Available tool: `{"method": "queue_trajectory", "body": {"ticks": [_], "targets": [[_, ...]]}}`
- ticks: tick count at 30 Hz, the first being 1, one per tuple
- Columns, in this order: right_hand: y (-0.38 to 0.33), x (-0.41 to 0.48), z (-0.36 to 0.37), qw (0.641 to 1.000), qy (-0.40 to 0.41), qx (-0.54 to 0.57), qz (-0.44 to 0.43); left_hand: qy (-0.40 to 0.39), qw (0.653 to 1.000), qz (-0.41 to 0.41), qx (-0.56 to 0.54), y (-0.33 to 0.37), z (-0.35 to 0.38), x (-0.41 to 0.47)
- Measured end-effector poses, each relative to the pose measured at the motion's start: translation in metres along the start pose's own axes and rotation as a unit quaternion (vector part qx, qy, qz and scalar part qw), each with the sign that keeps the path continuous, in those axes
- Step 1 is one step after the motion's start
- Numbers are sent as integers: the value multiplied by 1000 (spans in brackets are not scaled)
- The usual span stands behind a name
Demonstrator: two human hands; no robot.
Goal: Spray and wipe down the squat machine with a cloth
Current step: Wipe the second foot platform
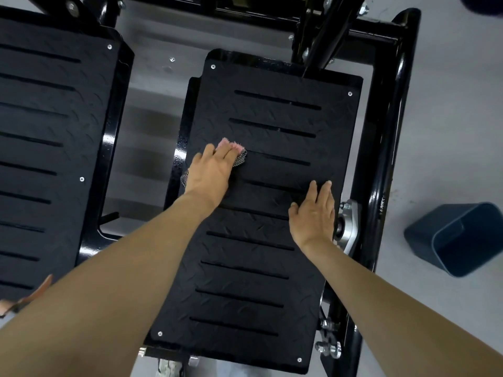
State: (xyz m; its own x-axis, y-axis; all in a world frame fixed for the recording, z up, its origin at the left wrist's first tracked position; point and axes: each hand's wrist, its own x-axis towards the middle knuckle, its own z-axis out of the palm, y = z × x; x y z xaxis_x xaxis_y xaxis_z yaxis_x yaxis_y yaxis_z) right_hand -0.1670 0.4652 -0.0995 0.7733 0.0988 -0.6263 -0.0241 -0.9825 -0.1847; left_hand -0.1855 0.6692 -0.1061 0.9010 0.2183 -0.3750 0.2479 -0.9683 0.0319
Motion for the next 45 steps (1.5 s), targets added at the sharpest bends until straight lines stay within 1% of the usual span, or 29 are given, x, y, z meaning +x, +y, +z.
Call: {"method": "queue_trajectory", "body": {"ticks": [2, 4, 6, 8, 10, 14, 17, 19, 22, 23, 27, 29, 31, 32, 35, 39, 43, 45], "targets": [[2, -1, 0, 1000, -2, -4, -5, 15, 994, -71, -83, 17, -4, 0], [5, -3, -1, 1000, -1, -6, -7, 22, 975, -140, -169, 39, -7, 1], [7, -5, -2, 1000, -1, -5, -4, 24, 967, -153, -200, 56, -6, 2], [10, -7, -3, 1000, -3, -3, 0, 9, 973, -125, -195, 69, -5, 4], [13, -7, -4, 1000, -8, -2, -2, -12, 980, -79, -183, 82, -5, 8], [21, -7, -6, 1000, -15, -18, -20, -52, 978, 22, -203, 123, -9, 12], [26, -6, -7, 999, -24, -25, -31, -74, 979, 56, -183, 143, -9, 15], [28, -6, -9, 998, -36, -34, -35, -69, 984, 79, -145, 140, -9, 15], [29, -6, -12, 998, -38, -35, -37, -60, 988, 133, -60, 117, -10, 13], [29, -6, -12, 998, -36, -31, -36, -60, 988, 133, -51, 107, -10, 13], [27, -10, -10, 999, -32, -16, -22, -48, 996, 66, -40, 58, -9, 4], [27, -14, -7, 999, -34, -16, -16, -29, 999, 11, -37, 31, -5, -4], [28, -17, -4, 999, -26, -23, -17, -14, 997, -47, -56, 10, -1, -8], [29, -18, -3, 999, -22, -26, -18, -13, 996, -63, -63, 4, -1, -10], [31, -21, -1, 999, -21, -25, -15, -26, 993, -90, -76, 8, 0, -11], [28, -25, 0, 1000, -20, -22, -10, -11, 981, -151, -124, 34, 6, -24], [23, -28, 2, 999, -25, -24, -20, 14, 977, -185, -103, 41, 23, -52], [21, -29, 5, 999, -29, -25, -25, 18, 977, -189, -98, 41, 27, -59]]}}
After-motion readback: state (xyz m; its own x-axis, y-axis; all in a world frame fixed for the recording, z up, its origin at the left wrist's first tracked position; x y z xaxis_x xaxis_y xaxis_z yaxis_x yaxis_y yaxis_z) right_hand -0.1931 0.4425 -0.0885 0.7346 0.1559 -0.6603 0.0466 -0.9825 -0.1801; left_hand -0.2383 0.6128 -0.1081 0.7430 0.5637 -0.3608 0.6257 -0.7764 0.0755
